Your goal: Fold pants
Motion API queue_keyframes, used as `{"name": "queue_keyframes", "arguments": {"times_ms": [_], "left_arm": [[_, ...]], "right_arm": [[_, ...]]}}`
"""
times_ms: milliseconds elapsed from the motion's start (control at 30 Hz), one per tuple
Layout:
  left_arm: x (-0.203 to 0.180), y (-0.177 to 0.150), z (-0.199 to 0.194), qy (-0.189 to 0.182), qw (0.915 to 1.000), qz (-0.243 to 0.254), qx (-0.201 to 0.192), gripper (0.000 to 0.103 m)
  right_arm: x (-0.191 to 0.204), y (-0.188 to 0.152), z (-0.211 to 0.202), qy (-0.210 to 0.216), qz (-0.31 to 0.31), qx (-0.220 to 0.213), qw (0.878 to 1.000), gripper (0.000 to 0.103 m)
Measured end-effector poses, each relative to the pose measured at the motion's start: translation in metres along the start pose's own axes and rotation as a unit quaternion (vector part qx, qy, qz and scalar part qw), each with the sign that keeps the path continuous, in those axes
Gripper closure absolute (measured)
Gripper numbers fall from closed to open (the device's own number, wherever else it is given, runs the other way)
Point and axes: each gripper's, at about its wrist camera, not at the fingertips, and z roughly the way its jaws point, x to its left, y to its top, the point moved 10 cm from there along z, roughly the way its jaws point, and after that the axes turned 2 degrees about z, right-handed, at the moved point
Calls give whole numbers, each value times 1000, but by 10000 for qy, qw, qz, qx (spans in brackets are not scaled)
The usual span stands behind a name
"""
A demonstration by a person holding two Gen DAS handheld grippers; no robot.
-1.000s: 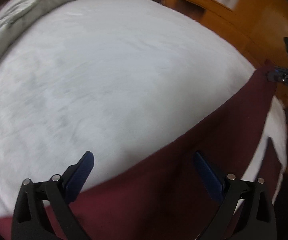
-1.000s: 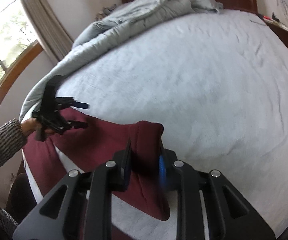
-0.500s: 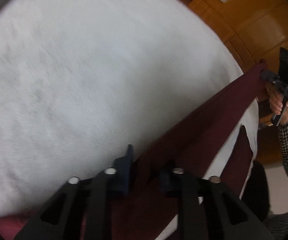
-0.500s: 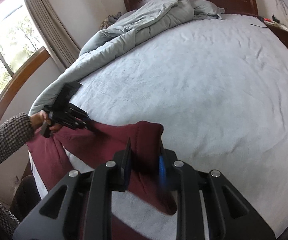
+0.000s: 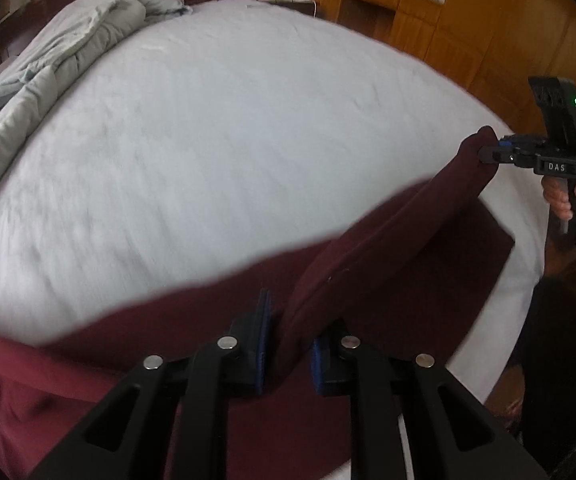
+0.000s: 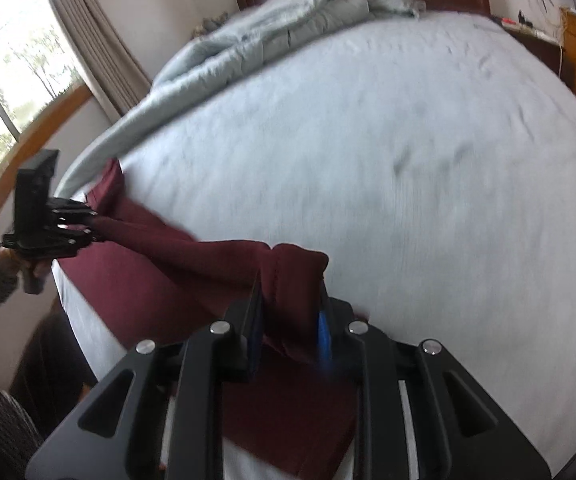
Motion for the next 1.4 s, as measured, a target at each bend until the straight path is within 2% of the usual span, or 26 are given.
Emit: {"name": "queue_keyframes", "arguments": {"times_ms": [67, 167, 200, 233, 300, 433, 500, 567, 667, 767, 800, 833, 933, 1000, 1133, 1200, 1300, 1367, 1400], "left_arm": [[-8, -18, 4, 96, 9998, -10, 161, 86], [-17, -47, 18, 511, 9978, 283, 308, 86], [-16, -53, 23, 640, 9970, 310, 296, 86], [-14, -57, 27, 701, 9969, 262, 261, 86], [-10, -57, 34, 733, 9971, 109, 168, 86], [-10, -56, 38, 799, 9967, 126, 111, 86], [-11, -56, 36, 835, 9962, 222, 89, 86], [-9, -58, 36, 847, 9960, 268, 65, 85], [-7, -59, 35, 855, 9959, 273, 69, 85], [-8, -57, 37, 856, 9960, 248, 70, 85], [-8, -57, 38, 844, 9962, 208, 70, 85], [-8, -56, 38, 827, 9964, 159, 77, 85], [-5, -53, 35, 724, 9973, -59, 86, 85], [-5, -48, 29, 684, 9976, -132, 31, 85], [-22, -40, 11, 559, 9982, -127, -176, 84], [-33, -41, 13, 574, 9982, -83, -123, 83], [-39, -57, 36, 759, 9969, 23, 194, 83], [-36, -61, 41, 757, 9970, -112, 79, 83], [-35, -60, 40, 709, 9973, -194, 52, 83]], "right_arm": [[2, -31, 5, -130, -3, 184, 9997, 79], [5, -66, 11, -209, 128, 434, 9988, 70], [7, -75, 10, -242, 211, 458, 9984, 62], [7, -84, 8, -343, 316, 467, 9978, 46], [12, -92, 2, -341, 482, 441, 9973, 41], [24, -100, -17, 209, 1202, 289, 9921, 29], [32, -96, -26, 660, 1589, 95, 9850, 26], [29, -95, -24, 774, 2037, 55, 9760, 26], [16, -94, -9, 531, 2329, 291, 9706, 26], [16, -92, 9, 613, 2478, 450, 9658, 44], [16, -92, 12, 575, 2431, 491, 9671, 60], [20, -90, 16, 467, 2228, 545, 9722, 71], [27, -83, 8, 352, 1883, 481, 9803, 79], [28, -76, -5, 90, 1673, 379, 9851, 80], [15, -71, -30, -151, 1622, 250, 9863, 80], [6, -81, -27, -356, 1665, 463, 9843, 80], [-4, -112, 4, -604, 1773, 1172, 9753, 79], [-4, -111, 11, -639, 1838, 1114, 9745, 76], [-3, -109, 10, -631, 1815, 1114, 9750, 71]]}}
